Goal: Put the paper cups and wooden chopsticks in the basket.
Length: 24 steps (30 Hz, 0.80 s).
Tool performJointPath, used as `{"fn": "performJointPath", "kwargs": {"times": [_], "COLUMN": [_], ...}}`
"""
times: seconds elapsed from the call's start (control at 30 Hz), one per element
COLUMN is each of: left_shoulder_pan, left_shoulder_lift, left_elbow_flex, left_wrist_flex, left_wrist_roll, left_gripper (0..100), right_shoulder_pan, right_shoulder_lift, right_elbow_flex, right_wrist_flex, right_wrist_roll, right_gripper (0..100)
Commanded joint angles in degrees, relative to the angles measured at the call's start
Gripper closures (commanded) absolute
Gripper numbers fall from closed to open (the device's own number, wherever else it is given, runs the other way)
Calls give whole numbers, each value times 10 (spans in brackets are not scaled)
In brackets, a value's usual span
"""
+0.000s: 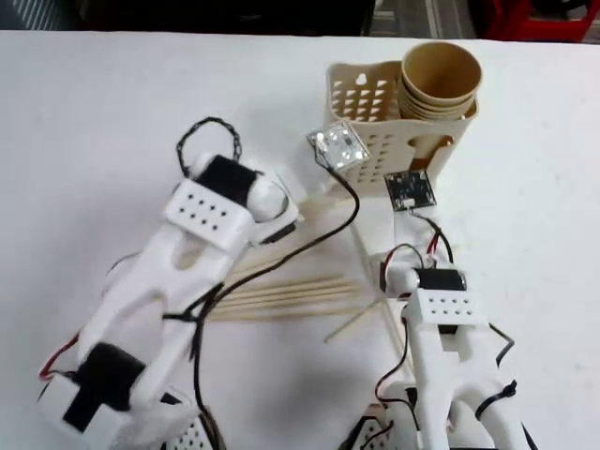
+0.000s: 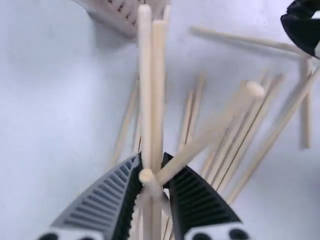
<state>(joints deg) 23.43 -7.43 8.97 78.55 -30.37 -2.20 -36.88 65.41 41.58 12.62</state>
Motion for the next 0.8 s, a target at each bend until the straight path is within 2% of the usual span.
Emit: {"fn": "performJointPath", "kwargs": {"times": [0.0, 0.17, 0.47, 0.77], "left_shoulder_pan": [2, 3, 14, 42], "left_shoulder_lift": [-57, -56, -56, -60], "left_elbow_flex": [-59, -134, -156, -160], "left_wrist_flex": [-6, -6, -7, -86], "left_wrist_roll": [10, 56, 59, 62], "left_gripper": [977, 977, 977, 977], "right_shoulder_pan": [3, 4, 3, 3], "right_shoulder_lift": [-14, -13, -12, -13], "right_elbow_flex": [-26, -26, -26, -26], "right_wrist_flex": [-6, -6, -6, -6], "right_wrist_roll": [-1, -1, -1, 0], "right_gripper": [971, 971, 971, 971]}}
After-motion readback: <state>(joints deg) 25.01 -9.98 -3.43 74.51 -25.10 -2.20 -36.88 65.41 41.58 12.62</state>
